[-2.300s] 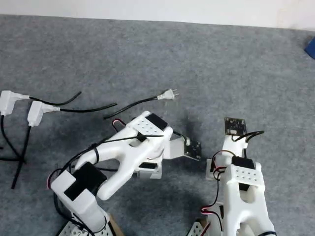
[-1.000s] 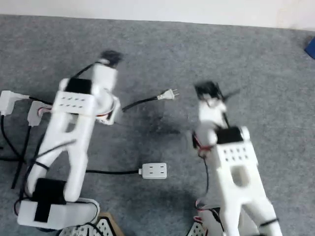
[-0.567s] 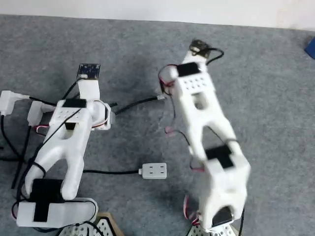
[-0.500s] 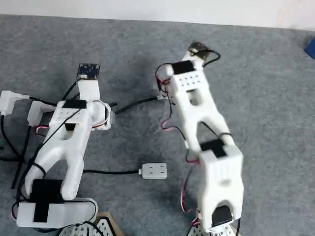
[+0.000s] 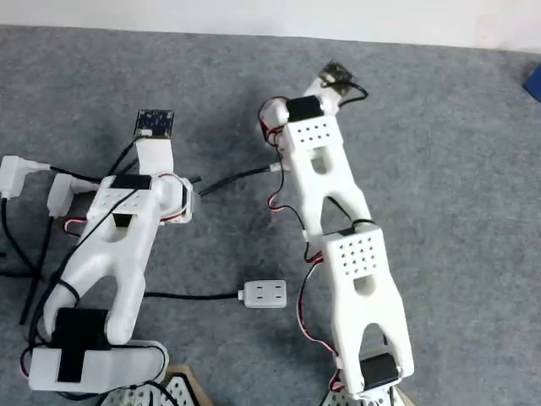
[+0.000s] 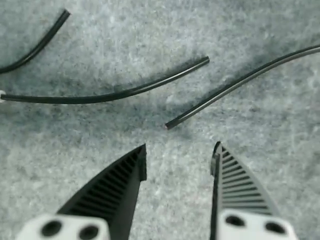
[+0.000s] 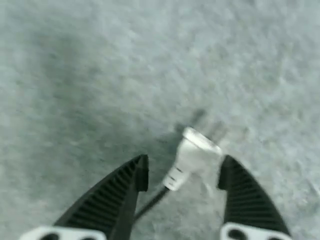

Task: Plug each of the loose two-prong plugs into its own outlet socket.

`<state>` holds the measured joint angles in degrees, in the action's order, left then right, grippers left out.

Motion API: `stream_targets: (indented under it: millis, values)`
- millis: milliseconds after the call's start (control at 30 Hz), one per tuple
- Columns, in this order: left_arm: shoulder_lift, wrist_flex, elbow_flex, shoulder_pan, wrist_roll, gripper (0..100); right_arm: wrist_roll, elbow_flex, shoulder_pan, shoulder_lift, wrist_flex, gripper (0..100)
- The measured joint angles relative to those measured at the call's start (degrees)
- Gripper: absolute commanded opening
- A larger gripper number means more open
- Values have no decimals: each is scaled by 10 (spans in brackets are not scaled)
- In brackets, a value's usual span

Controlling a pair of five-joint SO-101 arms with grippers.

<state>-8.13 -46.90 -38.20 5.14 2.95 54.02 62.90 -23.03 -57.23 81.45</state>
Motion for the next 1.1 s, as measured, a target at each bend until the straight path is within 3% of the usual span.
stream_targets:
  millis: [200, 433, 600, 733, 867, 933, 1100]
  values:
    - [0, 0, 0, 0, 0, 224, 40, 14, -34, -1, 41, 256]
    - [0, 0, -8, 0, 0, 224, 44, 17, -39, -18, 21, 248]
    - [0, 0, -10, -16, 0, 224, 44, 17, -38, -53, -2, 135]
    - [0, 0, -10, -18, 0, 224, 44, 18, -24, -60, -5, 117]
    - [0, 0, -11, -21, 0, 224, 44, 18, -18, -61, -10, 0]
    - [0, 0, -17, -22, 0, 224, 44, 18, -12, -62, -11, 6]
    - [0, 0, -17, -20, 0, 224, -43, 20, -12, -62, -6, 6]
